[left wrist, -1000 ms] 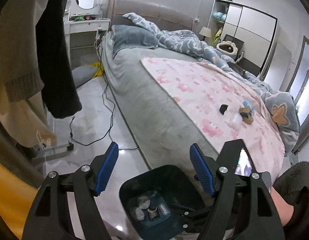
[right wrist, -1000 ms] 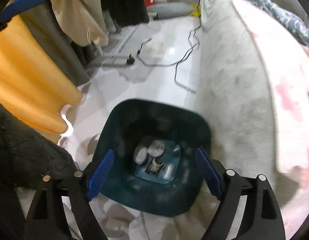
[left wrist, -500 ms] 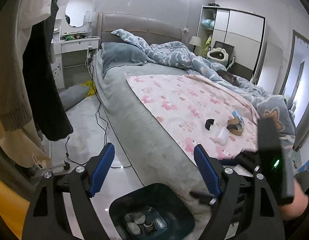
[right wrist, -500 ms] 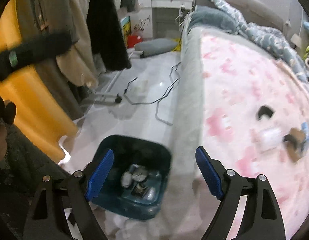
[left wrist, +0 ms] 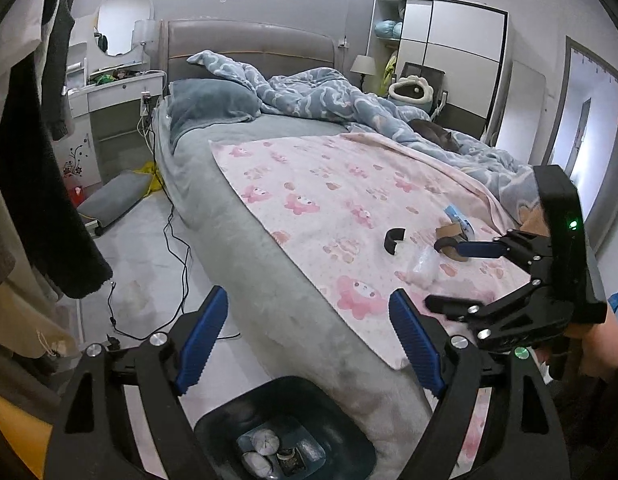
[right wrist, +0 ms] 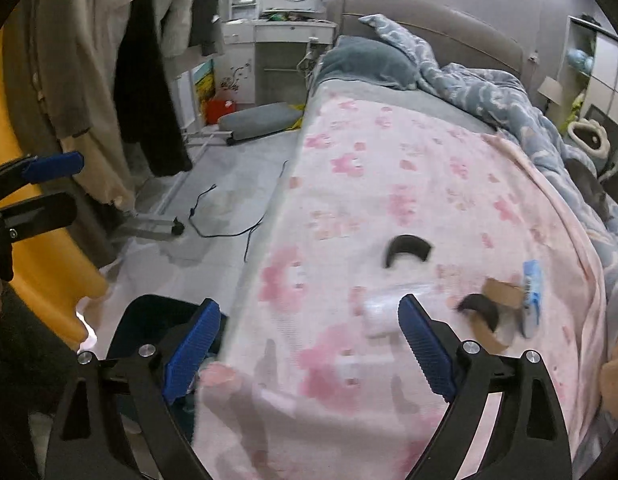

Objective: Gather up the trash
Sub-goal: 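Move both open tools up from the bin toward the items on the blanket, then close the right tool on the clear bubble-wrap roll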

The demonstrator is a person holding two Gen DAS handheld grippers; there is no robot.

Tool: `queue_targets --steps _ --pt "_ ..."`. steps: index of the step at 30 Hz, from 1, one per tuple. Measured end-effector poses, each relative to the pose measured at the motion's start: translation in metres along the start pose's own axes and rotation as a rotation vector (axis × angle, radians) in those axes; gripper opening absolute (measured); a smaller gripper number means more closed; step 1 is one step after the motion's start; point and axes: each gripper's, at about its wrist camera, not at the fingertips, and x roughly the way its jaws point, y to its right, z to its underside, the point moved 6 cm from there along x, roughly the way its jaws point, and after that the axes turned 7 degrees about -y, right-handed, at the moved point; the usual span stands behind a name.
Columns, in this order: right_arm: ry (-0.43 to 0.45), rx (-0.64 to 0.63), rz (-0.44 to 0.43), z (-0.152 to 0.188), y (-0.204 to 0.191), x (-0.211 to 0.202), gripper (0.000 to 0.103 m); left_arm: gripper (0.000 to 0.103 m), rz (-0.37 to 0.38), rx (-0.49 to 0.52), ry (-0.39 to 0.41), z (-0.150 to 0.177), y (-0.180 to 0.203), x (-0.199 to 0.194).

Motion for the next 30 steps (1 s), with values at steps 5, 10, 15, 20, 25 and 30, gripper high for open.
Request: queue_targets --steps 5,10,15,20,25,30 --pt "-0.001 0.026 0.013 0.003 0.031 0.008 0.094 0.091 -0.001 -0.008 -0.022 -0.009 0.001 0.019" --pt "-0.016 0.031 0.017 0.008 0.048 0.020 0.095 0.094 0.021 -0.041 -0.045 -0.016 0.004 0.035" --pt "-0.041 0.032 0.003 0.008 0.054 0.034 0.095 0.094 0.003 -0.040 -0.042 -0.025 0.005 0.050" --pt "-0.054 0.033 0.001 0.006 0.058 0.046 0.095 0.094 -0.012 -0.014 -0.075 -0.032 0.007 0.074" --pt "-0.079 0.032 -0.005 0.004 0.063 0.059 0.094 0.094 0.016 0.006 -0.080 -0.039 0.013 0.087" --pt "-0.115 0.034 -0.015 0.007 0.064 0.069 0.079 0.094 0.016 0.009 -0.072 -0.046 0.016 0.099"
